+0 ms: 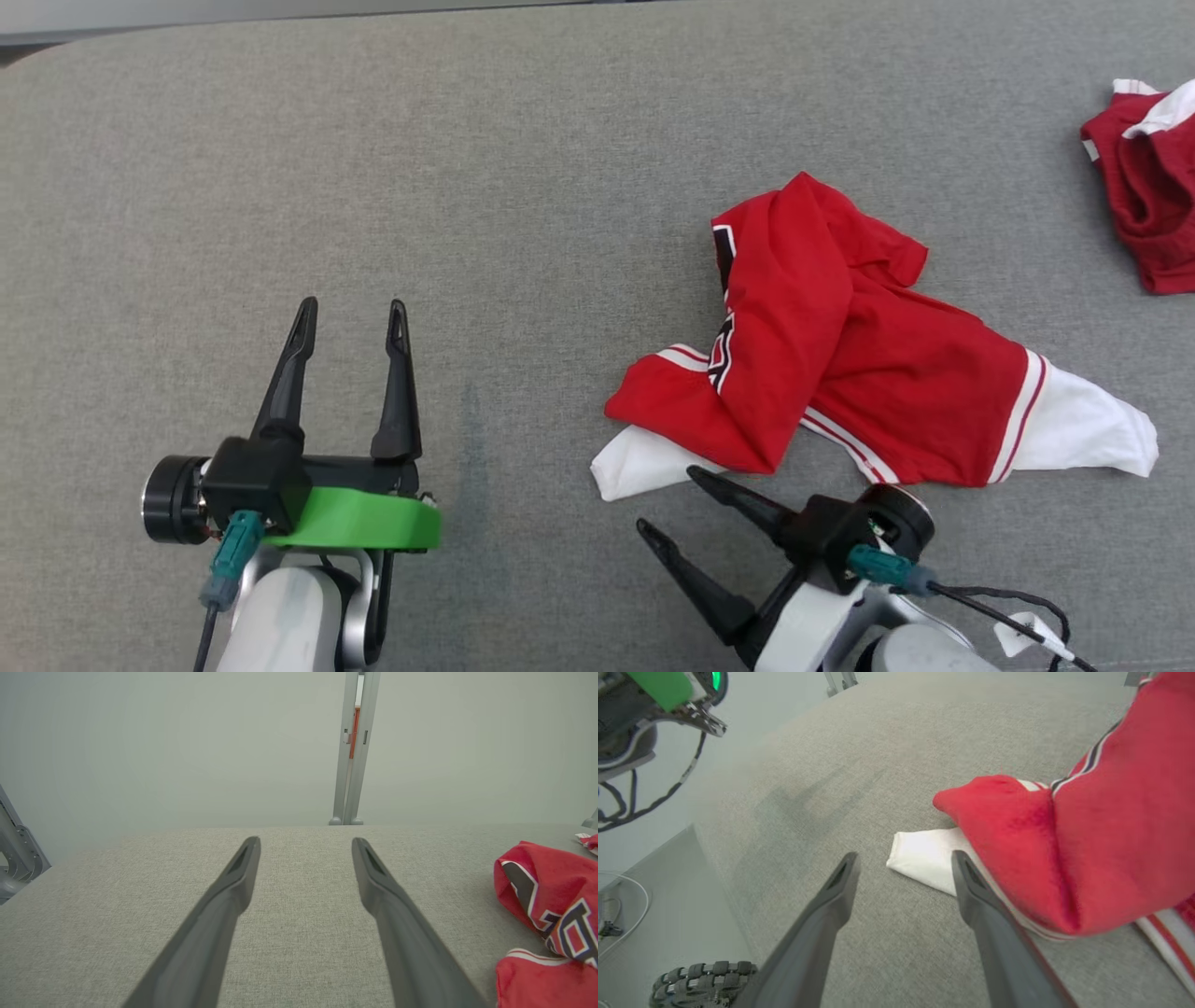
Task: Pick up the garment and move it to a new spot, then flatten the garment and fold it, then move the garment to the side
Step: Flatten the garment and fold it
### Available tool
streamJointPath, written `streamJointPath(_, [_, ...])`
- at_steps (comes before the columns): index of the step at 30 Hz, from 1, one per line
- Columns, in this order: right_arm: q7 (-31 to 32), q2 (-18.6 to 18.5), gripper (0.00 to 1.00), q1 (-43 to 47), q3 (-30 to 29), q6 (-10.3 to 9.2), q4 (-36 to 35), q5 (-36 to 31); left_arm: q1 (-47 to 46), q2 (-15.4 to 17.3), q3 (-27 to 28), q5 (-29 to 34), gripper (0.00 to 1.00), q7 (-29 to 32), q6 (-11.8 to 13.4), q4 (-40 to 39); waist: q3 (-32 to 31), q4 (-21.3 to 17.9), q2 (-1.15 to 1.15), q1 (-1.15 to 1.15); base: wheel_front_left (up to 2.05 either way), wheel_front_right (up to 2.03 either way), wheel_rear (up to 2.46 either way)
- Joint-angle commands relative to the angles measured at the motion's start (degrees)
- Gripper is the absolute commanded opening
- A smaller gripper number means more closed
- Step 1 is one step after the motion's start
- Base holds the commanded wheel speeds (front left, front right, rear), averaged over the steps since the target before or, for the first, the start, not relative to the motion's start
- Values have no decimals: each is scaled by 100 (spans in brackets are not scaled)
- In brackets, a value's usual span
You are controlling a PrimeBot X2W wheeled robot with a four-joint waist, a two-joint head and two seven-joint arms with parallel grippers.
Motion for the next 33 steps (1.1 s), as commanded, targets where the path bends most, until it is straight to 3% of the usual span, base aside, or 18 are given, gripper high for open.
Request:
streamJointPath(1, [-6, -33, 100, -223, 152, -7, 199, 42, -106, -8, -3, 13, 100, -16, -19, 6, 159, 164, 0, 0, 0, 0, 0])
streamJointPath(9, [29, 231, 100, -1071, 540, -7, 1645, -218, -162, -91, 38, 29, 100, -16, -25, 24, 260, 285, 0, 0, 0, 0, 0])
streamJointPath(10, [101, 260, 93, -1145, 564, -7, 1819, -266, -162, -96, 45, 36, 100, -16, -29, 27, 266, 292, 0, 0, 0, 0, 0])
streamJointPath(11, [143, 269, 49, -1195, 576, -7, 1952, -295, -162, -101, 51, 32, 100, -15, -34, 32, 269, 296, 0, 0, 0, 0, 0])
streamJointPath(13, [154, 344, 0, -1289, 638, -9, 2113, -275, -173, -111, 59, 44, 100, -15, -45, 37, 274, 305, 0, 0, 0, 0, 0])
streamJointPath(21, [-468, 561, 0, -1631, 870, -4, 1610, 111, -164, -140, 106, 55, 100, -15, -68, 53, 210, 294, 0, 0, 0, 0, 0])
streamJointPath(28, [-895, 714, 0, -2230, 1399, -4, 388, 443, -110, -159, 158, 65, 100, -15, -70, 59, 134, 227, 0, 0, 0, 0, 0])
streamJointPath(33, [-1044, 816, 0, -2536, 1302, -4, -685, 678, -52, -166, 229, 105, 100, -16, -53, 32, 108, 148, 0, 0, 0, 0, 0])
